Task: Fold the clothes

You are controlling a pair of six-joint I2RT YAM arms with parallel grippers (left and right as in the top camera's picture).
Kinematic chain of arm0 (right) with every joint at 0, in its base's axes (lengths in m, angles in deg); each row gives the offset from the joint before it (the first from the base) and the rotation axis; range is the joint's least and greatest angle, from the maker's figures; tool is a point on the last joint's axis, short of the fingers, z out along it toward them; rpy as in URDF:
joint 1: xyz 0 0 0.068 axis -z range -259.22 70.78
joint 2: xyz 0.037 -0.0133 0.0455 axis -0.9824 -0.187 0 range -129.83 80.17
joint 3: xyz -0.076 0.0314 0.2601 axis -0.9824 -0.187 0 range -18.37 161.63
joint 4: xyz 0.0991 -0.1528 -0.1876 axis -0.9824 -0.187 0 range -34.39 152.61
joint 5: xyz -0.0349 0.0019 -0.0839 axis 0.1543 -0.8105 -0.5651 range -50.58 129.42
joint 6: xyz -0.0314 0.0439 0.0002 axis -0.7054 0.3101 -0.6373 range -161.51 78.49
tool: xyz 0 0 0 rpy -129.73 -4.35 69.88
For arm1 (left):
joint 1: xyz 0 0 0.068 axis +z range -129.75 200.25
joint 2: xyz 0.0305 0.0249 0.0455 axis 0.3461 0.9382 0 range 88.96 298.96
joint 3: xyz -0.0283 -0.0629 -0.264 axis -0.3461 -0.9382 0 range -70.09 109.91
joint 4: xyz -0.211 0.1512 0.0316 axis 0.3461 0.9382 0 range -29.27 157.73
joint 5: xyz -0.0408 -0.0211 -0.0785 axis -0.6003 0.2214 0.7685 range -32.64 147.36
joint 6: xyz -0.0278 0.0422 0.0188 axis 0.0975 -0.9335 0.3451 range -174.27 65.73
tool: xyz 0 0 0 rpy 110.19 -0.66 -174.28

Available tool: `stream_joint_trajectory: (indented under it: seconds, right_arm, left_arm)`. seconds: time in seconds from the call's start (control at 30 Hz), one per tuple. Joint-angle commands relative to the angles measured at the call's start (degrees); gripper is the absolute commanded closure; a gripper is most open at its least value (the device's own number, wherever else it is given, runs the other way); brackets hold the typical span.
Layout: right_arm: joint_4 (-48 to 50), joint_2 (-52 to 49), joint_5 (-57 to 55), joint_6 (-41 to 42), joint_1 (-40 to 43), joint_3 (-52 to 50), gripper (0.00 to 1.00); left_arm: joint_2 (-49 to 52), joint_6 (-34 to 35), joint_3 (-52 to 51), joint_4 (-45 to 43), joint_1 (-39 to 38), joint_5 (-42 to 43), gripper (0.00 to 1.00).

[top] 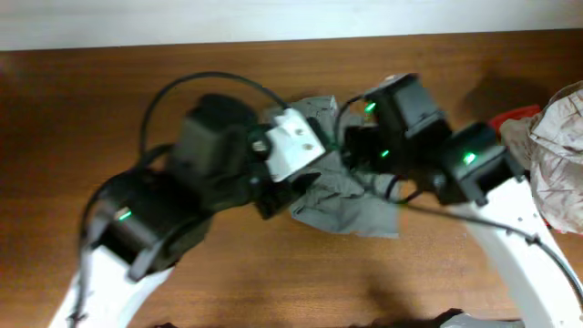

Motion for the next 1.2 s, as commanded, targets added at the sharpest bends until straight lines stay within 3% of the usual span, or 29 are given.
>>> stream_joint_trajectory:
  seconds: [0.0,0.17,0.27,0.4,0.53,0.6,0.63,0.67,0.73,0.77,0.97,1.17]
  right_arm:
    - [-0.20,-4.28,8.02,-5.18,7.61,-2.38,0.06]
    - [1.07,-11.69,17.07,-12.24,13.81,-7.50,0.06]
    - [3.98,-16.57,24.02,-14.97,14.99,-11.37,0.07]
    - [16.37,-22.45,35.30,-14.91,14.91,-19.41,0.08]
    - [26.12,-23.82,35.21,-9.05,14.93,-25.59,0.10]
    - [28.04,-23.82,35.47,-7.74,14.93,-27.52,0.21]
    - [28.70,-23.82,36.15,-7.78,14.93,-28.09,0.38]
    - [28.85,-23.82,36.65,-7.82,14.93,-28.09,0.46]
    - [30.53,-23.23,40.96,-9.84,14.93,-28.02,0.76]
    - [31.89,-22.58,43.89,-11.21,14.93,-27.96,0.82]
    - [38.32,-13.27,49.37,-15.61,12.46,-23.93,0.96]
    - [51.10,-9.27,47.34,-17.27,1.81,-22.23,0.96]
  left_arm:
    - [6.36,-0.44,-0.28,-0.15,-1.16,-5.46,0.45]
    - [14.56,-0.39,-0.28,-0.61,-1.14,-6.14,0.45]
    - [19.06,2.23,-0.28,-1.03,-1.14,-11.17,0.46]
    - [20.17,6.71,-0.04,-0.98,0.35,-17.86,0.44]
    - [17.03,6.91,0.35,0.15,3.30,-17.90,0.42]
    - [15.30,6.91,0.35,0.37,4.50,-17.90,0.42]
    - [14.45,6.91,0.35,0.33,5.05,-17.90,0.41]
    - [13.81,6.91,0.35,0.28,5.44,-17.90,0.41]
    - [12.48,6.91,0.35,0.17,6.29,-17.90,0.40]
    - [12.11,6.91,0.35,0.15,6.60,-17.90,0.40]
    - [9.70,10.91,0.35,0.44,9.33,-20.22,0.41]
    - [3.45,14.16,0.35,-0.39,13.42,-21.29,0.39]
